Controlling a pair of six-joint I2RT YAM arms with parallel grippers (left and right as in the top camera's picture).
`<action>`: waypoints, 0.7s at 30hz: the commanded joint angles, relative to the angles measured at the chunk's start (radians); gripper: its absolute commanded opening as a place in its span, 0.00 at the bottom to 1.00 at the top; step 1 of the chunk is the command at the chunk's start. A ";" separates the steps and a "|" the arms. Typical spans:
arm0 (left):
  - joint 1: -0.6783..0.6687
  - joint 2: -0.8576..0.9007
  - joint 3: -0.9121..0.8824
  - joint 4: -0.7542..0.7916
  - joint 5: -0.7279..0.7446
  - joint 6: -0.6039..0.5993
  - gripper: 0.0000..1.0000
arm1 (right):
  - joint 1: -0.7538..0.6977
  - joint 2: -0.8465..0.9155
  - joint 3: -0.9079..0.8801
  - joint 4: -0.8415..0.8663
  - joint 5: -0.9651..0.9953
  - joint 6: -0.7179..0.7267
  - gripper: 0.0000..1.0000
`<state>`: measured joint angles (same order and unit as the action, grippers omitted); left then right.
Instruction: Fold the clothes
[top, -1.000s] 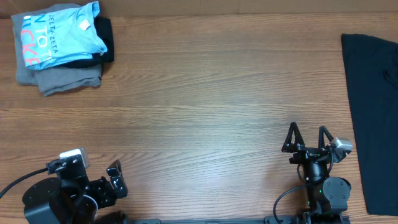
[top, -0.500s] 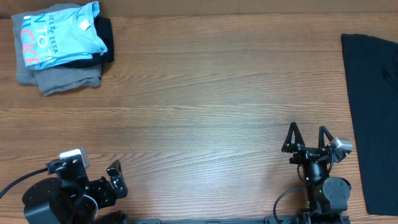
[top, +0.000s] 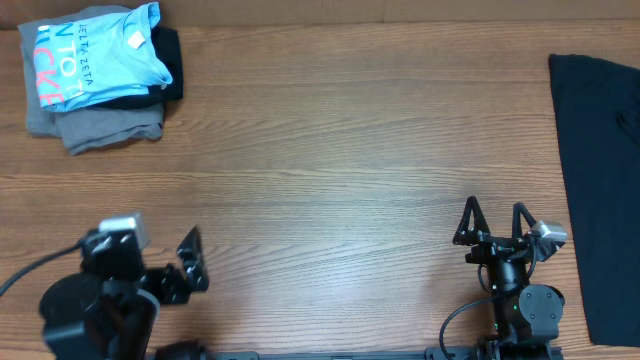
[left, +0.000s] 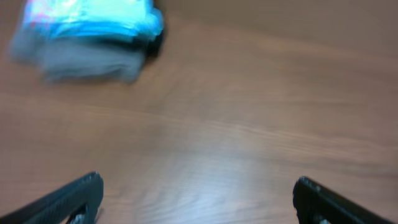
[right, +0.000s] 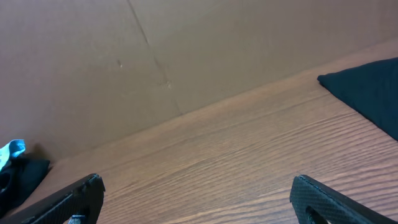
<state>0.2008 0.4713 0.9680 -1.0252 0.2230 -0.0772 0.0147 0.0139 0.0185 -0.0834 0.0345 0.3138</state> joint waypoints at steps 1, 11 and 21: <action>-0.124 -0.040 -0.169 0.211 0.040 -0.017 1.00 | 0.006 -0.010 -0.011 0.003 0.013 -0.008 1.00; -0.188 -0.221 -0.656 0.819 0.032 -0.069 1.00 | 0.006 -0.010 -0.011 0.003 0.013 -0.008 1.00; -0.188 -0.459 -0.898 1.035 -0.016 -0.072 1.00 | 0.006 -0.010 -0.011 0.003 0.013 -0.008 1.00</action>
<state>0.0162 0.0734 0.1200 -0.0166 0.2272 -0.1326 0.0147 0.0139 0.0185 -0.0834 0.0345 0.3134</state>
